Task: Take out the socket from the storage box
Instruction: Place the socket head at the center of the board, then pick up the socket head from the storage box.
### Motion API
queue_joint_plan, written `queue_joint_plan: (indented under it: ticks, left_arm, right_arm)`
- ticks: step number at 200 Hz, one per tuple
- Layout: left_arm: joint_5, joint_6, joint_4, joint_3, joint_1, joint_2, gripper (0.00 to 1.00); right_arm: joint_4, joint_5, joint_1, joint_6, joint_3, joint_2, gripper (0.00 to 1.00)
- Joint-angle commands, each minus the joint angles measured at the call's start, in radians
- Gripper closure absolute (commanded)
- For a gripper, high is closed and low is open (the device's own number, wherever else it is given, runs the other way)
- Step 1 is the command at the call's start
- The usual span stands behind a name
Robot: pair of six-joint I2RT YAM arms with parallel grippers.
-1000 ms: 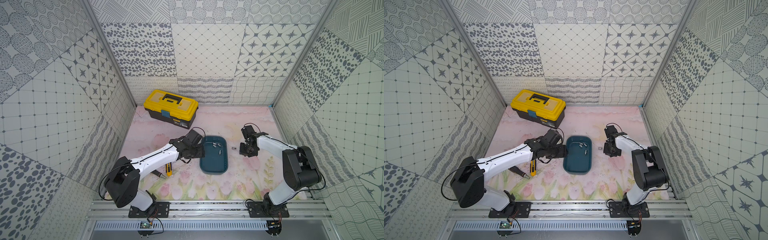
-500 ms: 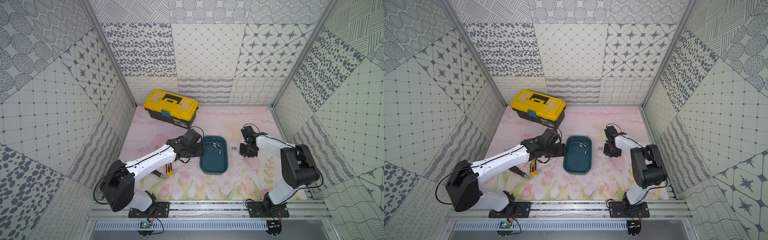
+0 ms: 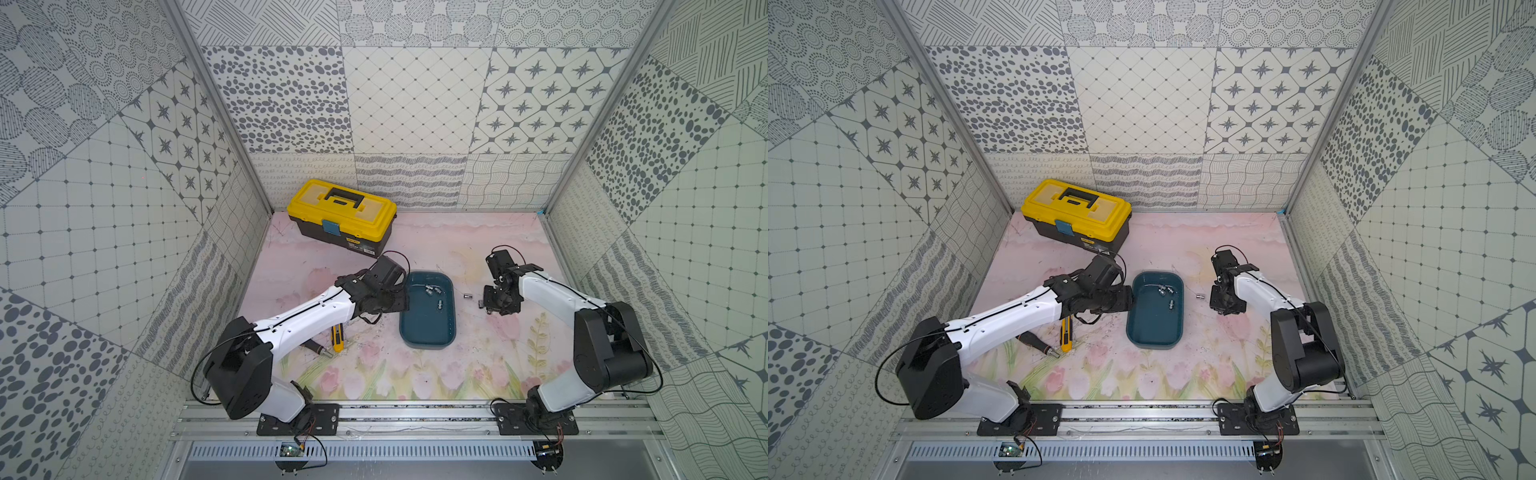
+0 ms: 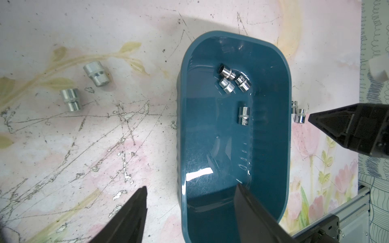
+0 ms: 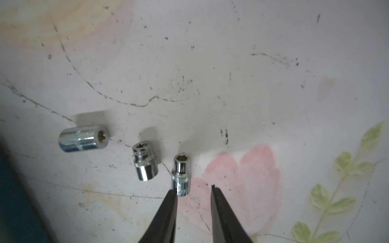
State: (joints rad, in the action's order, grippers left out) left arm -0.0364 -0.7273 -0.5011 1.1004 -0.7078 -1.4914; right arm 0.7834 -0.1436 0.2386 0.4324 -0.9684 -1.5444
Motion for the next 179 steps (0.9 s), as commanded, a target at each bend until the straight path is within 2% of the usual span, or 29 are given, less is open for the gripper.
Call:
queue_joint_plan:
  ticks: [1, 35, 88, 116, 179]
  left_arm:
    - [0.001, 0.050, -0.027, 0.059, -0.016, -0.031, 0.31]
    - [0.002, 0.077, -0.037, 0.154, -0.062, -0.109, 0.31]
    - [0.000, 0.100, -0.022, 0.301, -0.147, -0.287, 0.36]
    - [-0.017, 0.108, -0.018, 0.354, -0.169, -0.369, 0.43]
    - [-0.035, 0.108, 0.016, 0.403, -0.176, -0.501, 0.46]
  right_arm:
    - [0.034, 0.008, -0.004, -0.011, -0.028, 0.086, 0.68]
    - [0.041, 0.097, -0.004, -0.003, -0.038, 0.166, 0.66]
    - [0.035, 0.164, -0.004, 0.008, -0.028, 0.210, 0.61]
    - [0.006, 0.168, -0.004, 0.003, 0.000, 0.225, 0.60]
    - [-0.008, 0.160, -0.004, -0.009, 0.025, 0.238, 0.58]
